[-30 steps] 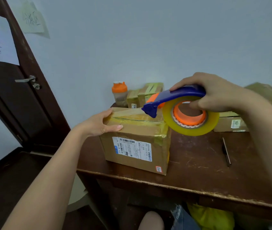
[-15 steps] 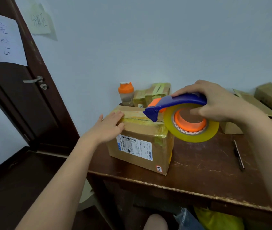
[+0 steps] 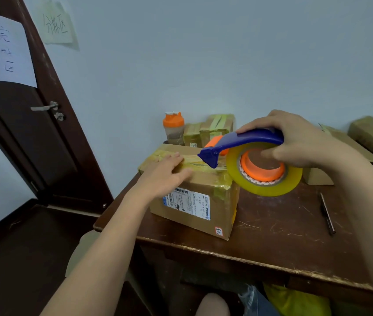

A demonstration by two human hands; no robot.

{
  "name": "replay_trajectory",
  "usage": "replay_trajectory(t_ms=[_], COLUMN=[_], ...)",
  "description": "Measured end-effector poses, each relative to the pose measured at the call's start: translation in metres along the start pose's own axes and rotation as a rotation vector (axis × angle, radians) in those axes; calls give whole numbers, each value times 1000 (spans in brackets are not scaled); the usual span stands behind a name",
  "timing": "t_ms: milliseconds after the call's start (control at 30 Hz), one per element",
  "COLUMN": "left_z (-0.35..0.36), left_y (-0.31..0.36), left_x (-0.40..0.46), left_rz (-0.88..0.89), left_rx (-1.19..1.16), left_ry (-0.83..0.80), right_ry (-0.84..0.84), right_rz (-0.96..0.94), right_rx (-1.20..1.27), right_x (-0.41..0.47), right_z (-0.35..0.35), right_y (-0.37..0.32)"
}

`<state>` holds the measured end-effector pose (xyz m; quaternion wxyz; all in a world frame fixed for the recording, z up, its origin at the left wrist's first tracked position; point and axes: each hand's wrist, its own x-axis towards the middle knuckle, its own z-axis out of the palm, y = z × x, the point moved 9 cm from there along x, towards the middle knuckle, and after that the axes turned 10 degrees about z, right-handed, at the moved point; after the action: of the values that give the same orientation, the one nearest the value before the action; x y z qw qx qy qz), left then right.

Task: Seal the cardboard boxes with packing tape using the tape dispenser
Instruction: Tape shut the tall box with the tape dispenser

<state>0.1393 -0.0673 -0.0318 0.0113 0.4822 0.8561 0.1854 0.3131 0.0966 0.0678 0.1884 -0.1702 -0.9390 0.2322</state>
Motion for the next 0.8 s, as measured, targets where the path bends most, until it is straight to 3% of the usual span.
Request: replay_trajectory(t_ms=[133, 467, 633, 800], left_z=[10, -5, 14, 13], left_y=[13, -1, 15, 33], left_x=[-6, 4, 7, -1], left_rz=[20, -27, 72, 145], left_rx=[132, -5, 191, 213], left_ry=[-42, -206, -29, 170], right_ry=[4, 48, 40, 9], right_rz=[8, 12, 11, 4], right_rx=[2, 60, 71, 72], right_x=[0, 12, 13, 15], right_z=[0, 15, 15, 16], right_y=[1, -9, -6, -7])
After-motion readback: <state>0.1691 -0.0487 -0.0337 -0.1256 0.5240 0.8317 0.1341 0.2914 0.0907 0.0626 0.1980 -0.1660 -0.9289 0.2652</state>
